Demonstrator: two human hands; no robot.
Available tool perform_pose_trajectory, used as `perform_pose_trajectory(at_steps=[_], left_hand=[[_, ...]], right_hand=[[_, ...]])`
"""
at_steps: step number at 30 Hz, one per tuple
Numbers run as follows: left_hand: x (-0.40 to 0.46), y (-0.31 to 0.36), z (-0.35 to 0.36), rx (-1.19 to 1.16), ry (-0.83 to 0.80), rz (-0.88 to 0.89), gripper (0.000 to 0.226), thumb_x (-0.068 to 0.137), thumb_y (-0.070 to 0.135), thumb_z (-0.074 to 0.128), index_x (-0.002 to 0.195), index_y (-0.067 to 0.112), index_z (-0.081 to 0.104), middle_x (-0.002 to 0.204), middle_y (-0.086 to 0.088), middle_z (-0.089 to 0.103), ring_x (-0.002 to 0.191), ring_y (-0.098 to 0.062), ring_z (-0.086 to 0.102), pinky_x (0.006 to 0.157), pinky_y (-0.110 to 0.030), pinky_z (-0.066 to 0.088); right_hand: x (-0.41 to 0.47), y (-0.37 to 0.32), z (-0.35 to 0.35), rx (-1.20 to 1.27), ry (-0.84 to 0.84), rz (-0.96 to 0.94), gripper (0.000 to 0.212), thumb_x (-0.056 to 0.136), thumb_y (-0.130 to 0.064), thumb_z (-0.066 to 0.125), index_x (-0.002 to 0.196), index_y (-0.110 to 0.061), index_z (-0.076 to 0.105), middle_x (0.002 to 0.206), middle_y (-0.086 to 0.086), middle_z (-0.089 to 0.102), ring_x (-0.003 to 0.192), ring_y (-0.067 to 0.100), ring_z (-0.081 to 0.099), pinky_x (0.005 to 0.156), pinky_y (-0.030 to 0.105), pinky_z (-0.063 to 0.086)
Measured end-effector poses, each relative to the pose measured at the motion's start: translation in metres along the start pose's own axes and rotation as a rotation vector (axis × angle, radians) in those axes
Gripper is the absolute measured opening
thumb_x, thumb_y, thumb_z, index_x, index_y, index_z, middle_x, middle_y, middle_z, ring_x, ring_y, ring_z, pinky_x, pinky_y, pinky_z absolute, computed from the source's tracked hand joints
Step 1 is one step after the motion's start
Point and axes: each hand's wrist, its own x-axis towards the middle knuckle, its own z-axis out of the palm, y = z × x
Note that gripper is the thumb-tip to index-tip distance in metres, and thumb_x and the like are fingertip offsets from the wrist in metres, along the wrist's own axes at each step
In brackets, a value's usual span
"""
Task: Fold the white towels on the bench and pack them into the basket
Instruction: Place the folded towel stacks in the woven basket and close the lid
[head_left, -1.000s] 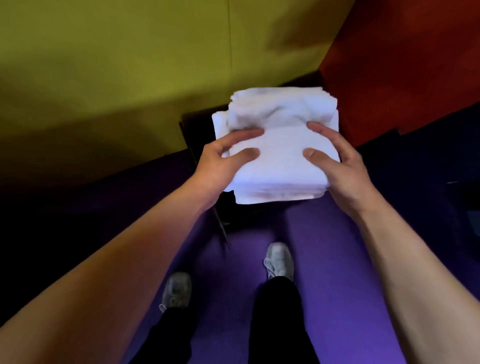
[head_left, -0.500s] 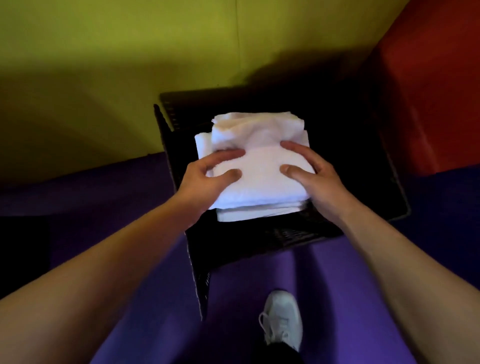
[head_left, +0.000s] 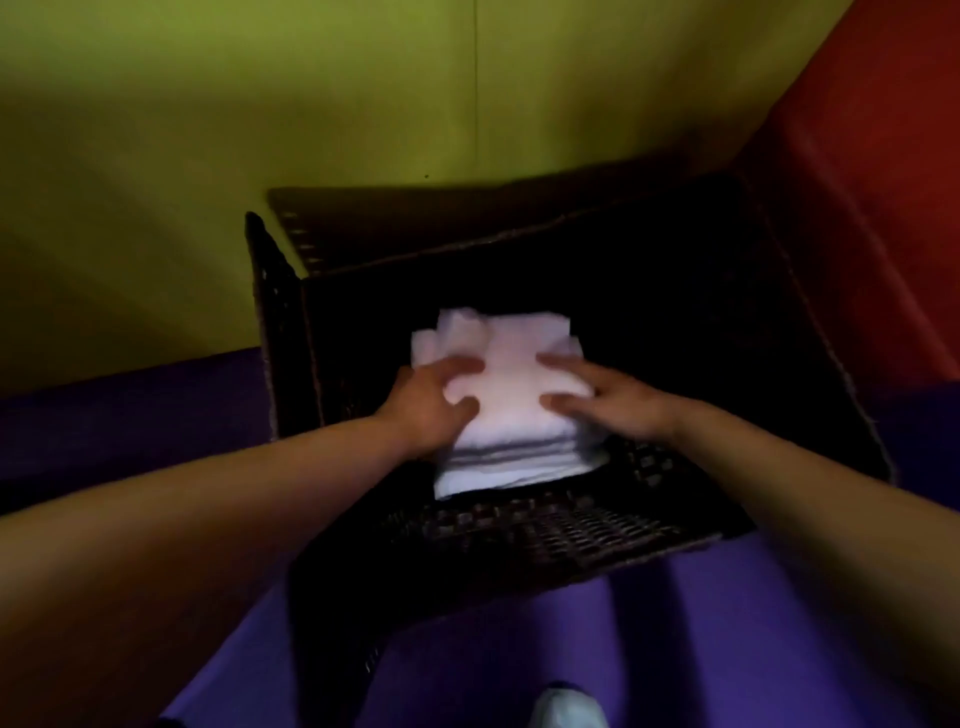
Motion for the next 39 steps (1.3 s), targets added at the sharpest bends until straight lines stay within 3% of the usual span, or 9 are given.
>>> perform_pose_trajectory(at_steps=[3, 9, 15, 20, 22, 28, 32, 35, 39], left_hand=[[0.006, -0.005, 0.006, 0.384, -0.075, -0.122, 0.057, 0.1, 0.026, 0.049, 0.153, 0.042, 0.034, 0.16, -0.017, 0.022, 0.14, -0.044, 0.033, 0.112, -0.044, 0.035], [-0.006, 0.029, 0.003, 0.643, -0.105, -0.044, 0.059, 0.095, 0.03, 0.059, 0.149, 0.039, 0.036, 0.157, -0.024, 0.007, 0.14, -0.051, 0.023, 0.113, -0.054, 0.036], [-0.062, 0.052, 0.019, 0.753, -0.1, -0.142, 0.047, 0.102, 0.02, 0.047, 0.147, 0.023, 0.038, 0.152, -0.02, 0.025, 0.133, -0.042, 0.037, 0.099, -0.049, 0.047], [-0.059, 0.051, 0.038, 0.102, -0.249, -0.362, 0.047, 0.109, 0.025, 0.029, 0.148, 0.003, 0.041, 0.154, -0.02, 0.041, 0.141, -0.035, 0.04, 0.11, -0.038, 0.033], [-0.044, 0.044, 0.038, -0.439, -0.072, -0.634, 0.061, 0.11, 0.039, 0.024, 0.151, -0.005, 0.032, 0.158, -0.022, 0.033, 0.146, -0.034, 0.032, 0.114, -0.033, 0.021], [-0.021, 0.013, 0.069, -1.133, 0.173, -0.757, 0.105, 0.074, 0.076, 0.064, 0.152, 0.013, 0.035, 0.145, -0.012, 0.051, 0.125, -0.036, 0.053, 0.108, -0.051, 0.041], [-0.005, -0.001, 0.069, -1.157, 0.335, -0.612, 0.126, 0.044, 0.069, 0.078, 0.152, 0.025, 0.031, 0.143, -0.011, 0.053, 0.122, -0.036, 0.057, 0.104, -0.056, 0.047], [0.005, -0.002, 0.031, -0.945, 0.417, -0.475, 0.093, 0.072, 0.042, 0.082, 0.15, 0.014, 0.039, 0.14, -0.015, 0.058, 0.121, -0.033, 0.06, 0.104, -0.045, 0.048], [0.013, -0.007, 0.0, -0.43, 0.313, -0.437, 0.077, 0.093, 0.043, 0.066, 0.153, 0.008, 0.033, 0.15, -0.017, 0.047, 0.134, -0.035, 0.05, 0.108, -0.036, 0.042]], right_hand=[[0.015, -0.006, 0.01, -0.382, -0.146, 0.104, 0.073, 0.089, -0.069, 0.057, 0.152, -0.059, 0.021, 0.168, 0.006, 0.019, 0.152, 0.031, 0.024, 0.123, 0.04, 0.027], [0.018, -0.075, -0.034, -0.851, 0.284, -0.22, 0.038, 0.096, -0.051, 0.055, 0.121, -0.024, 0.063, 0.131, 0.013, 0.053, 0.123, 0.037, 0.053, 0.099, 0.044, 0.044], [0.053, -0.075, 0.001, -0.885, -0.126, -0.078, 0.086, 0.087, -0.068, 0.062, 0.156, -0.03, 0.028, 0.158, 0.006, 0.04, 0.142, 0.031, 0.042, 0.115, 0.043, 0.034], [0.081, -0.075, -0.01, -0.752, -0.283, 0.092, 0.103, 0.075, -0.062, 0.079, 0.157, -0.022, 0.032, 0.161, 0.004, 0.037, 0.146, 0.025, 0.039, 0.119, 0.034, 0.031], [0.091, -0.087, -0.006, -0.759, -0.315, 0.116, 0.099, 0.076, -0.059, 0.08, 0.156, -0.022, 0.036, 0.16, 0.003, 0.039, 0.144, 0.024, 0.041, 0.116, 0.03, 0.033], [0.095, -0.07, -0.004, -0.546, -0.275, 0.181, 0.102, 0.075, -0.063, 0.079, 0.157, -0.022, 0.034, 0.158, 0.001, 0.042, 0.144, 0.023, 0.041, 0.114, 0.029, 0.031], [0.086, -0.045, -0.006, -0.186, -0.286, 0.378, 0.106, 0.043, -0.078, 0.086, 0.127, -0.021, 0.06, 0.131, 0.01, 0.067, 0.115, 0.03, 0.067, 0.104, 0.043, 0.05], [0.07, -0.038, 0.008, 0.03, -0.418, 0.467, 0.067, 0.077, -0.057, 0.076, 0.126, -0.013, 0.065, 0.118, 0.013, 0.074, 0.111, 0.033, 0.07, 0.105, 0.049, 0.051], [0.06, -0.037, 0.046, 0.026, -0.55, 0.509, 0.112, 0.045, -0.073, 0.087, 0.137, -0.015, 0.059, 0.132, 0.014, 0.068, 0.115, 0.03, 0.066, 0.112, 0.051, 0.045]])
